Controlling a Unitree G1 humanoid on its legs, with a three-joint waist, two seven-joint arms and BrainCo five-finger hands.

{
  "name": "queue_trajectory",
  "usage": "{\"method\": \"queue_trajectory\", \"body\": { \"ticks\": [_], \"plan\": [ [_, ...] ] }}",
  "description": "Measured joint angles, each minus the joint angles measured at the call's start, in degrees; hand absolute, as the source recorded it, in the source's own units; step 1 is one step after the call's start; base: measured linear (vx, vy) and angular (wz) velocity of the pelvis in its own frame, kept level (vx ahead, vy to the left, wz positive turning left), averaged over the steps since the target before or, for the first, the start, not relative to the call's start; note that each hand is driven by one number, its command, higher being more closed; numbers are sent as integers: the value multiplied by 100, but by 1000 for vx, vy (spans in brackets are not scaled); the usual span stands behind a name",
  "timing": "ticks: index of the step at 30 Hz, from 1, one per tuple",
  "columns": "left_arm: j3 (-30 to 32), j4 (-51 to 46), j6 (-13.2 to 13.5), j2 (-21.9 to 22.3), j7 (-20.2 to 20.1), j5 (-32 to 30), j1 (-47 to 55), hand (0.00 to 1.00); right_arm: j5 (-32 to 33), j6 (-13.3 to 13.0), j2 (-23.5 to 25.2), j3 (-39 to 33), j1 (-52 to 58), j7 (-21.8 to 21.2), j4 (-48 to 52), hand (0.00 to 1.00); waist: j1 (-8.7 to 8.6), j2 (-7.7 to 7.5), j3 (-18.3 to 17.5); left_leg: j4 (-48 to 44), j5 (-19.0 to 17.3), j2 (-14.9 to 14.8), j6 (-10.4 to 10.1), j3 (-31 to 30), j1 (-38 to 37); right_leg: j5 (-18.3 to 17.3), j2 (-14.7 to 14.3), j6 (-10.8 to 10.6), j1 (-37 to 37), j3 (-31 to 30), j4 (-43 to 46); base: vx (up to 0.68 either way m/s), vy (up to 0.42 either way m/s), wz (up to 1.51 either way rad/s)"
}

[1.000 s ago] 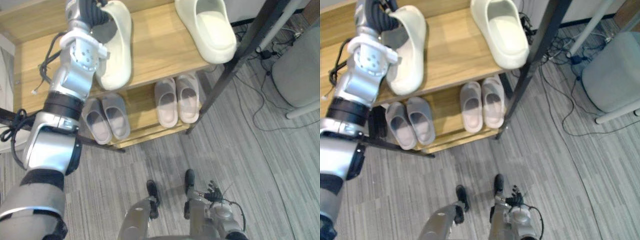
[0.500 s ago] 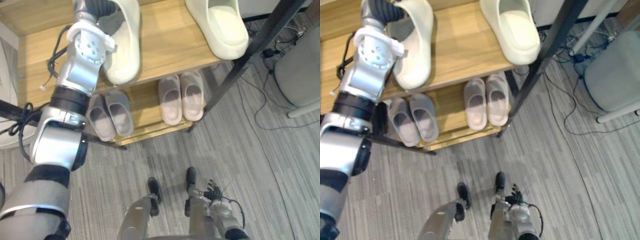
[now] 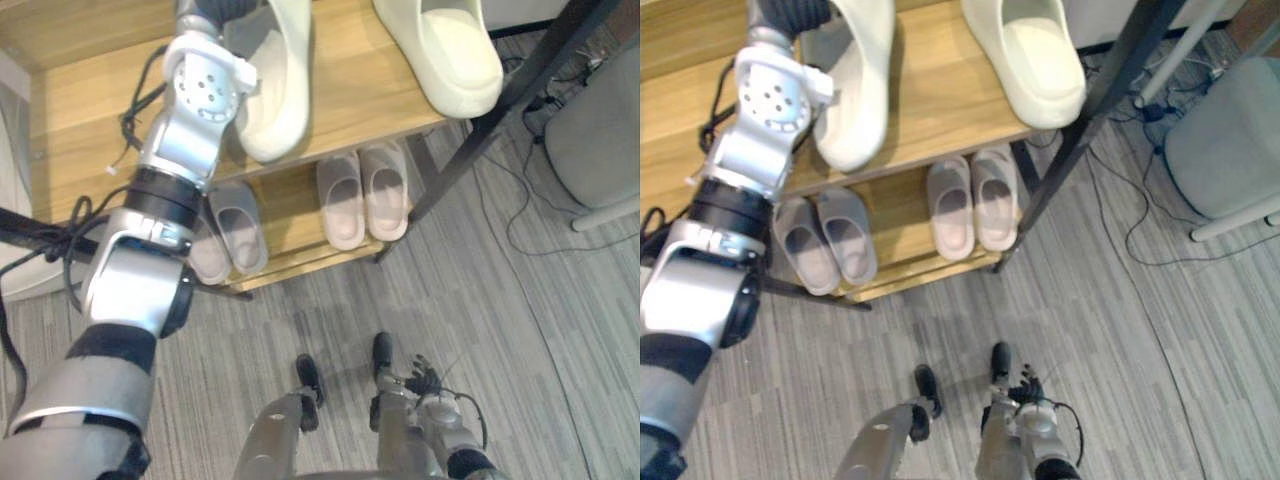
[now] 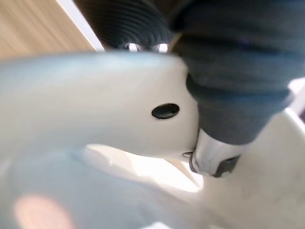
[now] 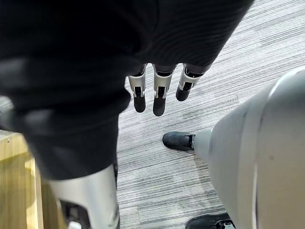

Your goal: Organize the slippers on the shoe rack

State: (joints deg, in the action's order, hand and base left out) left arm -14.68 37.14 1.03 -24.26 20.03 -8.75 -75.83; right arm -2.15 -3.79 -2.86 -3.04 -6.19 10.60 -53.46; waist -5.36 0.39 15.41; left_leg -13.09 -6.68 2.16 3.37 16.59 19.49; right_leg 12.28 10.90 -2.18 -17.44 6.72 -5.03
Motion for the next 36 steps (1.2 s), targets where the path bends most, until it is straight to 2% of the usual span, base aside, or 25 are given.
{"method": "queue_trajectory", "body": {
  "ticks": [8, 15, 16, 24, 30, 36],
  "plan": [
    [-106, -48, 11, 289, -1, -15, 84, 100, -2, 39, -60, 110, -52, -53, -129, 0, -66, 56, 68, 88, 4, 2, 4, -8, -164, -2, -18, -4, 102, 4, -1, 21, 3, -3],
    [-26, 143, 129, 301, -7, -117, 83, 100, 0, 42, -243, 124, -57, -48, -262, 0, -76, 225, 70, 104, 11, 8, 9, 0, -163, -3, -13, -5, 94, -2, -1, 0, 0, 0],
    [-4, 178, 138, 307, -7, -128, 77, 0, 0, 41, -249, 124, -58, -49, -261, 0, -76, 239, 67, 105, 11, 9, 9, 4, -163, -3, -13, -5, 91, -6, -1, 8, 5, -4],
    [306, 494, 98, 316, 18, -373, 43, 0, 5, 30, -277, 124, -51, -41, -265, 0, -73, 280, 46, 115, 15, 10, 6, 38, -160, -2, -14, -8, 60, -76, 0, 1, 2, -2],
    [627, 693, -68, 231, 111, -475, -3, 0, 7, 23, -277, 125, -46, -41, -255, 0, -44, 286, 43, 135, 26, 15, 4, 35, -154, 15, -13, -34, 44, -74, -1, 0, 0, 0],
    [649, 738, -80, 147, 109, -477, -2, 0, 7, 22, -267, 139, -45, -45, -240, 0, 6, 290, 40, 167, 44, 34, 16, 6, -152, 18, -8, -37, 39, -59, -1, 0, 0, 0]
  ]
}}
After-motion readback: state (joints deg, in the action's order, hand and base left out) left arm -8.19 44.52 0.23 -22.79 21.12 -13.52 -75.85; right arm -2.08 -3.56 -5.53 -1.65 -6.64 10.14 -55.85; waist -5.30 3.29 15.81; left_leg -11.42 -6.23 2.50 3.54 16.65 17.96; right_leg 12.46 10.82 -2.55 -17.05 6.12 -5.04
